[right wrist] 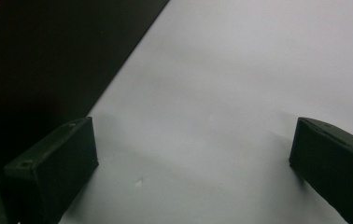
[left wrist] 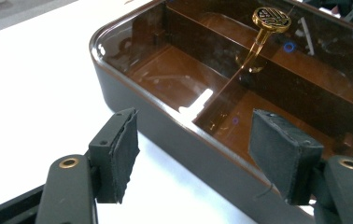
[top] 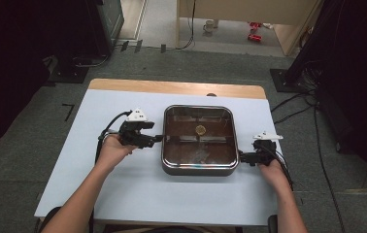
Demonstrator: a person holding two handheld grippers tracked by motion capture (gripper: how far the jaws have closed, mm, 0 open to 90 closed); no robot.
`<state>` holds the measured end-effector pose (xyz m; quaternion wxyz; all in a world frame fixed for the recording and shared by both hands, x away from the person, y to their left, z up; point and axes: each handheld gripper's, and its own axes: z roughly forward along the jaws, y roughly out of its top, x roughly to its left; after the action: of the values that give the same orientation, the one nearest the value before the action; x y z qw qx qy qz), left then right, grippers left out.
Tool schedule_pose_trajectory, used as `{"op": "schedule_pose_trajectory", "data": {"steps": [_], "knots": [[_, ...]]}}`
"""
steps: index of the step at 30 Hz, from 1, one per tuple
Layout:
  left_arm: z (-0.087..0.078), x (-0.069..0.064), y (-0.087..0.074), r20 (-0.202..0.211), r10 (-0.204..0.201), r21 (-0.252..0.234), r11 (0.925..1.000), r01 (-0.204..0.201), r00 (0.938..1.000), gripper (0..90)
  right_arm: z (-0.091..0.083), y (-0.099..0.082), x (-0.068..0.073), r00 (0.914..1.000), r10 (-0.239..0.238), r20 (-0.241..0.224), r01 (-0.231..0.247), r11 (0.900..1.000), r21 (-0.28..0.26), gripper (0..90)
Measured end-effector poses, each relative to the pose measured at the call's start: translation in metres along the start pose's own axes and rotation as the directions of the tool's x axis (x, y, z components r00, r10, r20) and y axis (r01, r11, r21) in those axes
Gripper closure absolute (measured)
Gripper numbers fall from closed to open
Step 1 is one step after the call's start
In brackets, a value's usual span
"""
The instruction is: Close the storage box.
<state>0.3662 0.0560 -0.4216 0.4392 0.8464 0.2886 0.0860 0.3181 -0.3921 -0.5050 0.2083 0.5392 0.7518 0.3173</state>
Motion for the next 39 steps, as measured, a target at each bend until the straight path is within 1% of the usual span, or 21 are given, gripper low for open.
{"op": "schedule_pose_trajectory", "data": {"steps": [2, 4, 6, 9, 11, 12, 15, 16, 17, 18, 19, 21, 22, 23, 24, 26, 27, 28, 29, 30, 39], "knots": [[-0.005, 0.002, -0.006, 0.0, -0.026, -0.02, 0.9995, 0.026, 0.9997, 30.0, 0.0, 0.0, 0.0, 1.0, 0.0, 0.0, 0.0, 1.0, 0.0, 0.3], [-0.01, 0.003, -0.012, -0.013, -0.029, -0.035, 0.999, 0.029, 0.9995, 29.1, 0.0, 0.0, 0.0, 1.0, -0.001, 0.0, 0.001, 1.0, 0.0, 0.2], [-0.018, 0.005, -0.025, -0.05, -0.015, -0.055, 0.9984, 0.012, 0.9987, 27.0, 0.0, 0.0, 0.0, 1.0, -0.001, 0.0, 0.001, 1.0, 0.0, 0.3], [-0.022, 0.006, -0.032, -0.073, -0.021, -0.054, 0.9984, 0.018, 0.9971, 25.4, 0.0, 0.0, 0.0, 1.0, -0.001, 0.0, 0.001, 1.0, 0.0, 0.3], [-0.026, 0.009, -0.041, -0.088, -0.04, -0.056, 0.9978, 0.035, 0.9953, 25.1, 0.0, 0.0, 0.0, 1.0, -0.001, 0.0, 0.001, 1.0, 0.0, 0.2], [-0.027, 0.01, -0.045, -0.105, -0.041, -0.056, 0.9978, 0.036, 0.9936, 24.3, 0.0, 0.0, 0.0, 1.0, -0.001, 0.0, 0.001, 1.0, 0.0, 0.2], [-0.026, 0.013, -0.058, -0.156, -0.044, -0.028, 0.9988, 0.041, 0.9868, 24.3, 0.0, 0.0, 0.0, 1.0, -0.001, 0.0, 0.001, 1.0, 0.0, 0.3], [-0.025, 0.014, -0.061, -0.162, -0.048, -0.024, 0.9987, 0.045, 0.9856, 24.4, 0.0, 0.0, 0.0, 1.0, -0.002, 0.0, 0.002, 1.0, 0.0, 0.2], [-0.022, 0.018, -0.068, -0.163, -0.07, -0.012, 0.9975, 0.069, 0.9841, 24.6, 0.0, 0.0, 0.0, 1.0, -0.001, 0.0, 0.001, 1.0, 0.0, 0.3], [-0.022, 0.018, -0.068, -0.163, -0.07, -0.012, 0.9975, 0.069, 0.9841, 24.6, 0.0, 0.0, 0.0, 1.0, -0.001, 0.0, 0.001, 1.0, 0.0, 0.3], [-0.018, 0.022, -0.073, -0.179, -0.087, 0.015, 0.9957, 0.091, 0.98, 24.6, 0.0, 0.0, 0.0, 1.0, -0.001, 0.0, 0.001, 1.0, 0.0, 0.3], [-0.013, 0.026, -0.077, -0.208, -0.087, 0.03, 0.9951, 0.095, 0.9743, 24.7, 0.0, 0.0, 0.0, 1.0, -0.001, 0.0, 0.001, 1.0, 0.0, 0.2], [-0.013, 0.026, -0.077, -0.208, -0.087, 0.03, 0.9951, 0.095, 0.9743, 25.0, 0.0, 0.0, 0.0, 1.0, -0.001, 0.0, 0.001, 1.0, 0.0, 0.3], [-0.008, 0.031, -0.08, -0.215, -0.109, 0.033, 0.9924, 0.119, 0.9705, 25.7, 0.0, 0.0, 0.0, 1.0, -0.001, 0.0, 0.001, 1.0, 0.0, 0.3], [-0.008, 0.031, -0.08, -0.215, -0.109, 0.033, 0.9924, 0.119, 0.9705, 25.8, 0.0, 0.0, 0.0, 1.0, -0.001, 0.0, 0.001, 1.0, 0.0, 0.3], [-0.001, 0.034, -0.084, -0.215, -0.123, 0.059, 0.9885, 0.139, 0.9689, 25.8, 0.0, 0.0, 0.0, 1.0, -0.001, 0.0, 0.001, 1.0, 0.0, 0.3], [0.004, 0.032, -0.086, -0.215, -0.094, 0.064, 0.9919, 0.11, 0.9722, 23.7, 0.0, 0.0, 0.0, 1.0, -0.001, 0.0, 0.001, 1.0, 0.0, 0.2], [0.004, 0.032, -0.086, -0.215, -0.094, 0.064, 0.9919, 0.11, 0.9722, 22.9, 0.0, 0.0, 0.0, 1.0, 0.0, 0.0, 0.0, 1.0, 0.0, 0.2], [0.007, 0.029, -0.086, -0.23, -0.058, 0.079, 0.9939, 0.078, 0.9714, 22.6, 0.0, 0.0, 0.0, 1.0, 0.0, 0.0, 0.0, 1.0, 0.0, 0.2], [0.008, 0.028, -0.086, -0.236, -0.049, 0.081, 0.9943, 0.07, 0.9705, 22.0, 0.0, 0.0, 0.0, 1.0, 0.0, -0.001, 0.0, 1.0, 0.001, 0.2], [0.008, 0.028, -0.086, -0.239, -0.053, 0.079, 0.9942, 0.073, 0.9696, 21.8, 0.0, 0.0, 0.0, 1.0, 0.0, -0.001, 0.0, 1.0, 0.001, 0.2]]}}
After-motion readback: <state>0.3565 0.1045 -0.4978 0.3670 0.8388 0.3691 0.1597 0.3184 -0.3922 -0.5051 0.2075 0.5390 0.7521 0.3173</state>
